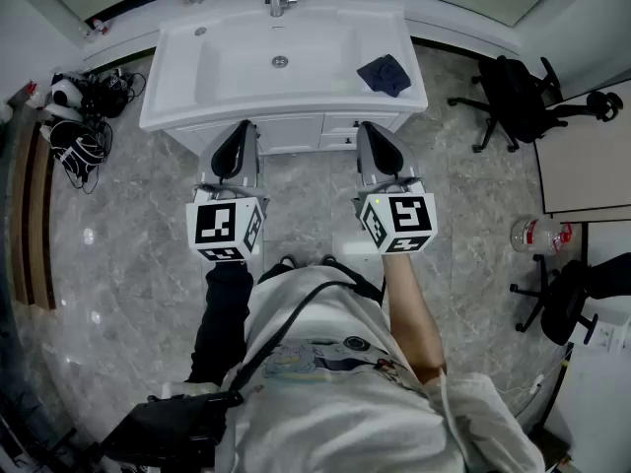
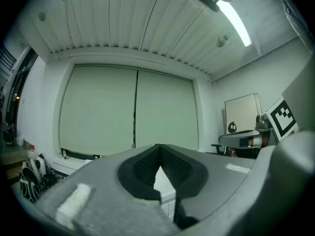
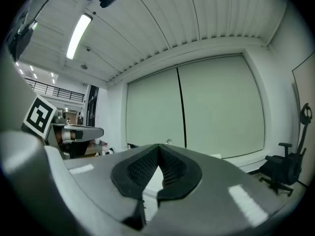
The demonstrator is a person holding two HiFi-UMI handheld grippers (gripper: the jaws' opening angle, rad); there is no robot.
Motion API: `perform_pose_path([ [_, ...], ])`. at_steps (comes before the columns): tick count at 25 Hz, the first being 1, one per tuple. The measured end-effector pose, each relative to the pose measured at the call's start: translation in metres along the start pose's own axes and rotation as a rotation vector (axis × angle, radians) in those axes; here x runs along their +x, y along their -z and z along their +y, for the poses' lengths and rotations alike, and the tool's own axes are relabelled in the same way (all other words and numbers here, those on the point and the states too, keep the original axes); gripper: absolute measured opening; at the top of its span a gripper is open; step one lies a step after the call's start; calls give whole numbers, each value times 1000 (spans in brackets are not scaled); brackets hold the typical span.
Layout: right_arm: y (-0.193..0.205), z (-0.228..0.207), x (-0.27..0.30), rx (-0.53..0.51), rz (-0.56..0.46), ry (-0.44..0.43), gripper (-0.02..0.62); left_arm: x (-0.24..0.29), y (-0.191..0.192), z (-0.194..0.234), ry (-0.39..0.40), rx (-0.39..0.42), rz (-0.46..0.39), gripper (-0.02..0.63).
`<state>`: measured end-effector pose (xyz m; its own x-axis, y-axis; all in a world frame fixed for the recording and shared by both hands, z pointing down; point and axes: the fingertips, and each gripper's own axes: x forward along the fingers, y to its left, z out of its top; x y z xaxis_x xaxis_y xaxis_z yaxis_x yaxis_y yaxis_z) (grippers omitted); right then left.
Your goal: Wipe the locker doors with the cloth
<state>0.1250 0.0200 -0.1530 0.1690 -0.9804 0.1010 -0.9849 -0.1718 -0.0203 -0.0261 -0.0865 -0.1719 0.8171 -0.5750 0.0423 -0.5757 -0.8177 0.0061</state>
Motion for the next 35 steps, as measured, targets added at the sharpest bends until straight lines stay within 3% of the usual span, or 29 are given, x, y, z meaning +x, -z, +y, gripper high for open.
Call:
perform_pose_path([
  [15,3,-3,8,21,-9,-8,0,5,5,6,-5,2,9,0],
  [25,37,-20,2,69,58,33,0,-10,27,37,-32,-11,53,0],
  [35,61,10,14,97,108,48,38,-23,55,77,-25,-30,109,0],
])
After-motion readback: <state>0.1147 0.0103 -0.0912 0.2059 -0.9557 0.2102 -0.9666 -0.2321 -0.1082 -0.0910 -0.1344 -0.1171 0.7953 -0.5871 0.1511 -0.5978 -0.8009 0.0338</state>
